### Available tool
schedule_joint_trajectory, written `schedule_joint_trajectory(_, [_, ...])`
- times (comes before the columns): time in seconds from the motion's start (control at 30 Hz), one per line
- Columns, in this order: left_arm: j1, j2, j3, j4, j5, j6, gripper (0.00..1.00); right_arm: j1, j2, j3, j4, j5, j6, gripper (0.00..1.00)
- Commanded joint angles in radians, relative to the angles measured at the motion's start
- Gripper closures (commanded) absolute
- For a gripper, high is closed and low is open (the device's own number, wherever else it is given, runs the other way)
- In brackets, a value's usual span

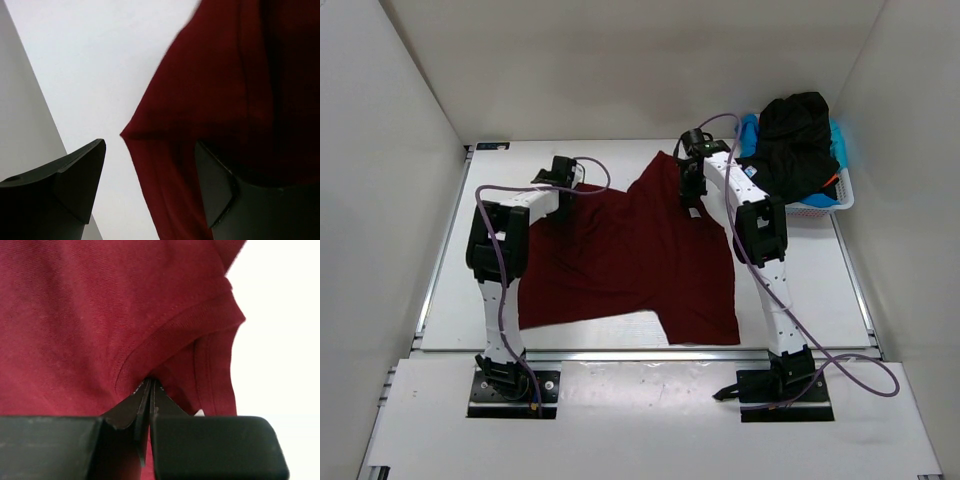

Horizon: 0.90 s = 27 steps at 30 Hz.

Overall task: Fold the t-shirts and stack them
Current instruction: Flatten out the tshirt

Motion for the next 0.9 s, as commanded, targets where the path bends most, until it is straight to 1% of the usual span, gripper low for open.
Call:
schedule_joint_trajectory(0.0, [0.063, 0.079, 0.074, -0.054, -0.045, -0.069, 0.17, -0.032, 0.023, 0.016, -0.086, 0.178, 0.016, 0.99])
schedule_joint_trajectory(0.07, [0.098, 0.116, 0.135, -0.099, -0.058, -0.098, 0.18, -0.043, 0.017, 0.002, -0.100, 0.215, 0.014, 0.99])
schedule_joint_trajectory(0.17, [0.127, 0.130, 0.178, -0.134, -0.039, -0.108, 0.18, -0.061, 0.018, -0.019, -0.119, 0.226, 0.000, 0.99])
schedule_joint_trajectory(0.27, [0.129, 0.088, 0.153, -0.128, 0.008, -0.118, 0.17, -0.067, 0.010, -0.021, -0.104, 0.208, -0.007, 0.99])
schedule_joint_trajectory(0.33, [0.109, 0.030, 0.119, -0.103, 0.060, -0.111, 0.15, -0.064, 0.006, -0.016, -0.087, 0.139, -0.018, 0.99])
schedule_joint_trajectory(0.4, [0.097, -0.071, 0.065, -0.087, 0.117, -0.104, 0.14, -0.056, 0.001, -0.007, -0.050, 0.063, -0.027, 0.97])
schedule_joint_trajectory(0.43, [0.073, -0.112, 0.056, -0.085, 0.143, -0.103, 0.12, -0.053, -0.006, -0.002, -0.025, -0.011, -0.030, 0.96])
schedule_joint_trajectory(0.53, [0.040, -0.189, 0.048, -0.111, 0.191, -0.098, 0.12, -0.040, -0.023, 0.013, 0.007, -0.093, -0.032, 0.95])
schedule_joint_trajectory(0.67, [0.029, -0.211, 0.073, -0.107, 0.197, -0.074, 0.19, -0.040, -0.051, 0.022, 0.027, -0.136, -0.030, 0.94])
schedule_joint_trajectory(0.8, [0.008, -0.176, 0.119, -0.091, 0.209, -0.016, 0.27, -0.041, -0.074, 0.021, 0.030, -0.147, -0.036, 0.94])
schedule_joint_trajectory(0.83, [-0.003, -0.148, 0.129, -0.093, 0.218, -0.011, 0.27, -0.037, -0.079, 0.019, 0.027, -0.144, -0.039, 0.94])
schedule_joint_trajectory(0.87, [-0.018, -0.134, 0.139, -0.100, 0.212, 0.000, 0.29, -0.041, -0.079, 0.016, 0.025, -0.139, -0.038, 0.94])
